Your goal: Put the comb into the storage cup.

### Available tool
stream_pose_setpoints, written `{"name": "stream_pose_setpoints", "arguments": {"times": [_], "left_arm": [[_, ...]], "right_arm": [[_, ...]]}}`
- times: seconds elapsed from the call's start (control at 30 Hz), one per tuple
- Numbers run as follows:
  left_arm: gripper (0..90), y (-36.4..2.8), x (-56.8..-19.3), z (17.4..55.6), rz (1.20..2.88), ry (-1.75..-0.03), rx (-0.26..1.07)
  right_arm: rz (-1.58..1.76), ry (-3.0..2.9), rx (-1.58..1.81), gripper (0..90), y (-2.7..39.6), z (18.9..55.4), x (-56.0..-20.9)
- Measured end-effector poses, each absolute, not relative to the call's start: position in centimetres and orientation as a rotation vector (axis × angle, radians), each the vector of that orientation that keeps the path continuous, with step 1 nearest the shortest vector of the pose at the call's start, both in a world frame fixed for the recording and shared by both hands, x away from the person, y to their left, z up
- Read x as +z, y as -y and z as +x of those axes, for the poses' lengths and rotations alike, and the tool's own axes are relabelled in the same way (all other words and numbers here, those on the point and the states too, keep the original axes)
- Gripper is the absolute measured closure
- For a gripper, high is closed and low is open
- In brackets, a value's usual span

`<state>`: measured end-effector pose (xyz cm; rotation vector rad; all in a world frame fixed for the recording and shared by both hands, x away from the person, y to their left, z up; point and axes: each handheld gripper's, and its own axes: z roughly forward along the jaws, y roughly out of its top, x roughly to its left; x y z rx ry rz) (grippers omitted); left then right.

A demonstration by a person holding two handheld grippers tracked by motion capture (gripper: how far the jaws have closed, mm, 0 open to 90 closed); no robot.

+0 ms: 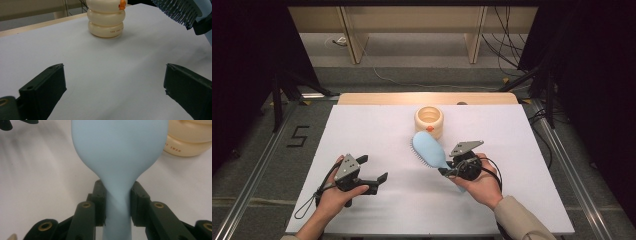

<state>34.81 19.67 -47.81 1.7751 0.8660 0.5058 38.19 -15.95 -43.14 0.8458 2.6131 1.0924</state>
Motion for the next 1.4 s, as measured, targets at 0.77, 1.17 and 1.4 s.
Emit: {"name": "stream_pose_setpoints", "arguments": {"times": [0.77,1.17,1.4], "left_arm": [[3.6,-19.63,-47.79,34.76,1.773,-0.867,0.505],[3.7,-19.55,-47.81,34.83,1.771,-0.867,0.498],[3.7,-19.58,-47.81,34.90,1.771,-0.867,0.500]], "right_arm": [[0.905,-2.538,1.154,70.2,15.95,38.25,-42.72],[0.934,-2.503,1.187,70.2,16.24,38.31,-42.47],[0.963,-2.480,1.202,70.2,16.66,38.45,-42.18]]}}
